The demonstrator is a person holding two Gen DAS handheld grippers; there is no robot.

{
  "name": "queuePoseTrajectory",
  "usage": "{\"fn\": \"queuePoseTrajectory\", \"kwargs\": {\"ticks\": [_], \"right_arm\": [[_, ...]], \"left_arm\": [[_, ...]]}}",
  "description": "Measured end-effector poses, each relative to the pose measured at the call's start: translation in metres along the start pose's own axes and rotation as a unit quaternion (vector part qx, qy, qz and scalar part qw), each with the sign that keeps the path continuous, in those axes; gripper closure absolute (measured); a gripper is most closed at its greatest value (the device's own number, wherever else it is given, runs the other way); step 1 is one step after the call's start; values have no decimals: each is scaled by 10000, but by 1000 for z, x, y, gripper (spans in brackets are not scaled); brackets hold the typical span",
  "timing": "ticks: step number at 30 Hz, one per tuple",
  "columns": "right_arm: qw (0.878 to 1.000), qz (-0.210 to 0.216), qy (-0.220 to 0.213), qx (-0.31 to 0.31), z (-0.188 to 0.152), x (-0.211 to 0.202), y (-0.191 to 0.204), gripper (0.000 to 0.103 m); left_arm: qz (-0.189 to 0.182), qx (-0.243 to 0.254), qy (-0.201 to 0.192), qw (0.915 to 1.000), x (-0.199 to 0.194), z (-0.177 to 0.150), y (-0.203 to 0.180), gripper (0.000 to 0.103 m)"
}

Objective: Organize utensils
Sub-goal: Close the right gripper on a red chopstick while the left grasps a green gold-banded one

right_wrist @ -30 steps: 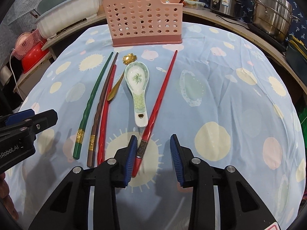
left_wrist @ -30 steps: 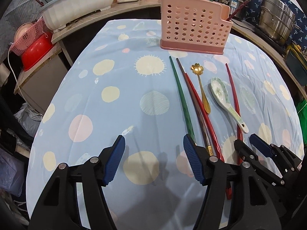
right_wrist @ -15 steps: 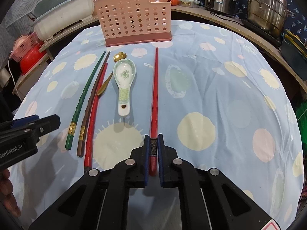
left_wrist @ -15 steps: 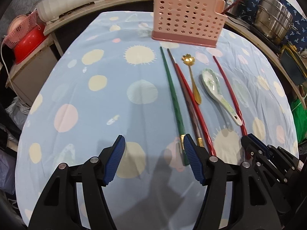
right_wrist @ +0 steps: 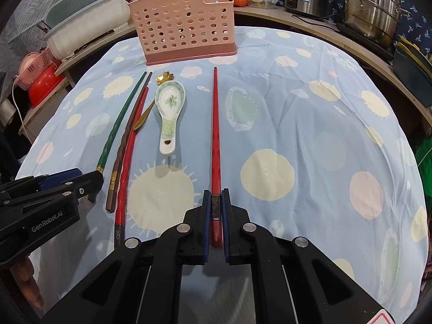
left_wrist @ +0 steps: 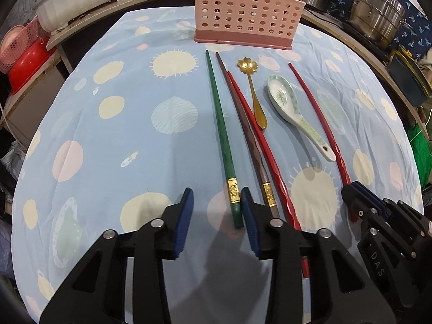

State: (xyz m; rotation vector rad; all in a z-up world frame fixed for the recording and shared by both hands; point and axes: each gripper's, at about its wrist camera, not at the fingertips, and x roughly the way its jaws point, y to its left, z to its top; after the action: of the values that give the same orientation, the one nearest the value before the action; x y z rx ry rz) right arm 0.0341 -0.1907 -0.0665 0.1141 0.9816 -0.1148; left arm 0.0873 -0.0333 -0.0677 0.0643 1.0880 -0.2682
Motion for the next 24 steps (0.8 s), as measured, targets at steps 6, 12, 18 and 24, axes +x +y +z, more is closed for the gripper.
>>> {"fn": "queuePoseTrajectory", "kwargs": {"ticks": [6,12,18,24], "right_arm": [[10000,4,2,6,0,0,0,96],[10000,43,22,11,-2,-2,-1,96],[9999,138,46,88,-5,-9,-4,96],[9997,188,-108,128,-5,-27,-7,96]], "left_arm": [[-72,85,-11,9999,0,-1,0,92],[-157,102,3,9998,-3,-3,-1,96],[-170,93,4,9998,-13,-6,1,96],[-130,77,-215,9997,-35,-3,4,96]]}}
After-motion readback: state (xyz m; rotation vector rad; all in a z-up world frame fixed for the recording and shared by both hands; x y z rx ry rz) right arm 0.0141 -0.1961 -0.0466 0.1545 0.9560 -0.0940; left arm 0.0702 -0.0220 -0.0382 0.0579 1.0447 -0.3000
